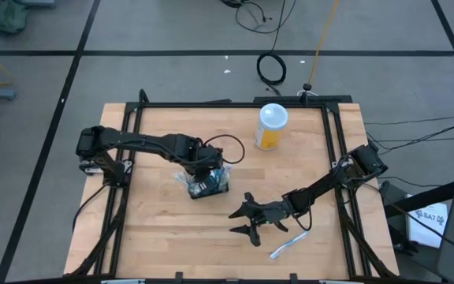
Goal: Pick & Place toothbrushing station
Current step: Put the mouthwash bottle into the black wire organizer, then put the blue toothbrush into the black wire organizer
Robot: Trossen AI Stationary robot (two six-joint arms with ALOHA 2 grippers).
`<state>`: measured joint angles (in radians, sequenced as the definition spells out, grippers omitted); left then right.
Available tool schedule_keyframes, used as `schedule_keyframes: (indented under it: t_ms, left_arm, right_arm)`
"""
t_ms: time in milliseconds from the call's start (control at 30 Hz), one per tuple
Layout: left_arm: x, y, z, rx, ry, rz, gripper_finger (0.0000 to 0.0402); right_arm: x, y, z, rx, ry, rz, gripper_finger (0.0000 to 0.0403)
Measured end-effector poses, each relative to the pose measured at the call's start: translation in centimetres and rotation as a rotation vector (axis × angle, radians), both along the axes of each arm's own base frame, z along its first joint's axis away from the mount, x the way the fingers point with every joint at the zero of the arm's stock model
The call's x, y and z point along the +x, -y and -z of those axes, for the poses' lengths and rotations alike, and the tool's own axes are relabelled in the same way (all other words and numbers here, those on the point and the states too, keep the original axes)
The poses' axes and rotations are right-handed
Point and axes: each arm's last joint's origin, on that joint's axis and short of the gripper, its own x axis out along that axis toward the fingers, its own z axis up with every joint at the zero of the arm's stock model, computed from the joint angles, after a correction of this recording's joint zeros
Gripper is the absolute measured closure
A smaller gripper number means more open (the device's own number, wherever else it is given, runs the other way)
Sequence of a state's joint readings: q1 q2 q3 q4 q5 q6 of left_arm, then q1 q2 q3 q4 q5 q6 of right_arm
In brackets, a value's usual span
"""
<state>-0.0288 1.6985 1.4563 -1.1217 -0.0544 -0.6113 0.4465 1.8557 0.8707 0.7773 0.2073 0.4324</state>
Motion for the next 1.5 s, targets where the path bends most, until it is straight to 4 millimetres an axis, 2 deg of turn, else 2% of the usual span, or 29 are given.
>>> schedule_keyframes:
  t_ms: [333, 600, 867, 967, 1133, 1300, 1500]
  left_arm:
    - [0.2, -0.3, 0.6, 0.009, -0.026, -0.005, 0.0249]
    - [0.3, -0.2, 0.7, -0.014, -0.025, -0.017, 0.0246]
    - [0.4, 0.1, 0.2, -0.091, -0.015, 0.11, 0.0245]
    - [0.5, 0.1, -1.1, -0.106, -0.006, 0.136, 0.0245]
    - [0.2, 0.1, -4.7, -0.058, 0.013, 0.178, 0.0245]
    - [-1.0, 0.2, -8.2, 0.057, -0.026, 0.185, 0.0245]
    - [-2.3, 0.7, -10.8, 0.099, -0.019, 0.196, 0.0245]
  right_arm:
    - [0.0, 0.0, 0.0, 0.0, -0.003, 0.0, 0.019]
    - [0.0, 0.0, 0.0, -0.001, -0.002, 0.0, 0.019]
    - [0.1, 0.3, 0.0, -0.011, 0.0, 0.005, 0.019]
    - [0.2, 0.5, 0.0, -0.02, 0.001, 0.011, 0.019]
    - [0.3, 0.8, 0.1, -0.065, 0.001, 0.006, 0.019]
    - [0.2, 1.0, 0.6, -0.116, -0.046, -0.002, 0.019]
    - [-0.1, 1.1, 1.3, -0.213, -0.113, -0.033, 0.019]
